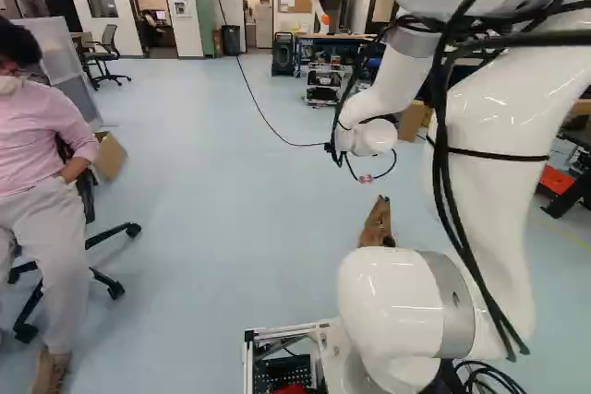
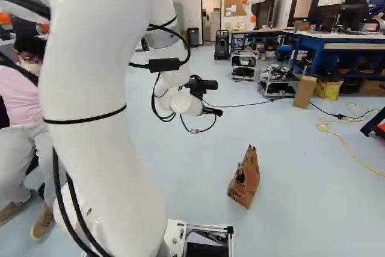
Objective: Pick up the grocery bag from the ground
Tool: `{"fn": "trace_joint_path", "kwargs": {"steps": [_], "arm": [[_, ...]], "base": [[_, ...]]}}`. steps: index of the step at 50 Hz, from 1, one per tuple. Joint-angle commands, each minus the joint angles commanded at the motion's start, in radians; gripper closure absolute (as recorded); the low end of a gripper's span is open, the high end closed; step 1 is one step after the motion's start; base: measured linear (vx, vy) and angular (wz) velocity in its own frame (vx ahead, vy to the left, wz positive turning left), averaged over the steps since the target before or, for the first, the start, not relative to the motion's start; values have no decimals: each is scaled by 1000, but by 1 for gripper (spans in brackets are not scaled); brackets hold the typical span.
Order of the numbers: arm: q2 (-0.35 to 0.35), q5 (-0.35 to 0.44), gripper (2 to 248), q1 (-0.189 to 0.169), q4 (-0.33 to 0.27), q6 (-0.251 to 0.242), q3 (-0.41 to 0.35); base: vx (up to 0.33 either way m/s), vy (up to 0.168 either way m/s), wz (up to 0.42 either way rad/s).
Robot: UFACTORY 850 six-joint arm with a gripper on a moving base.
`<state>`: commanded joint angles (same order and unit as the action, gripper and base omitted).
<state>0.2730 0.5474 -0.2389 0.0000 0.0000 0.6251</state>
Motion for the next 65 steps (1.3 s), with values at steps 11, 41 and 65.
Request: {"fn": "trace_joint_path", "kwargs": {"steps": [11, 41, 65], "arm": [[124, -1, 3, -44, 0, 0, 97], [406, -1, 3, -170, 25, 0, 320], [625, -40, 3, -260, 26, 0, 521]], "base": [[0, 0, 0], [0, 0, 0], [0, 0, 0]]}}
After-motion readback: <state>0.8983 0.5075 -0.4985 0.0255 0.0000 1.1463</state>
